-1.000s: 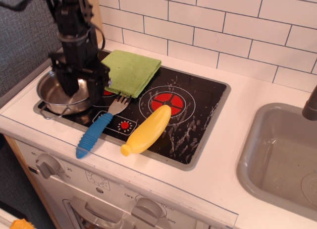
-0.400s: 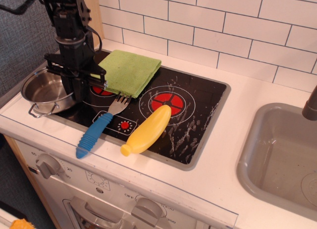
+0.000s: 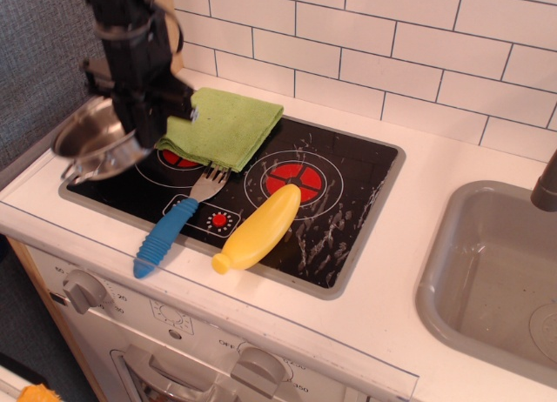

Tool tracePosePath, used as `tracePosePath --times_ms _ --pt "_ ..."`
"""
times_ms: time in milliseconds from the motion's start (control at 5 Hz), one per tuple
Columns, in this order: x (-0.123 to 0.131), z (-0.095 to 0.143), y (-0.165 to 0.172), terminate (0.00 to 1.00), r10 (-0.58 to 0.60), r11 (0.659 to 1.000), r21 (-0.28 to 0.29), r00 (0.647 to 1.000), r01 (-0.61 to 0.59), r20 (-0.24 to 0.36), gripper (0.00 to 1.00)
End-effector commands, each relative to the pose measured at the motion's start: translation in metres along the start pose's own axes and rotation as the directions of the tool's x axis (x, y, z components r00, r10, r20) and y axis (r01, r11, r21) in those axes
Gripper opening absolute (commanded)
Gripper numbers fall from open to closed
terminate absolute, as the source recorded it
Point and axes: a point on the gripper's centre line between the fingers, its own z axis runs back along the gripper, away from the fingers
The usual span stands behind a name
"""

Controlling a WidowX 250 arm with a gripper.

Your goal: Place the pot over upper portion of the stove burner on the right.

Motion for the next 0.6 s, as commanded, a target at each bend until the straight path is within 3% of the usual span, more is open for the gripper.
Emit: tracePosePath --times_ms 0,200,400 --pt "0.051 0.043 -0.086 0.0 -0.244 0.965 -0.052 0.956 0.255 0.165 0.0" --pt "0.063 0.032 -0.137 0.0 -0.381 0.915 -0.078 0.912 0.395 0.15 0.0" --pt "0.068 0.031 -0.162 0.0 -0.452 0.882 -0.069 0.879 0.465 0.152 0.0"
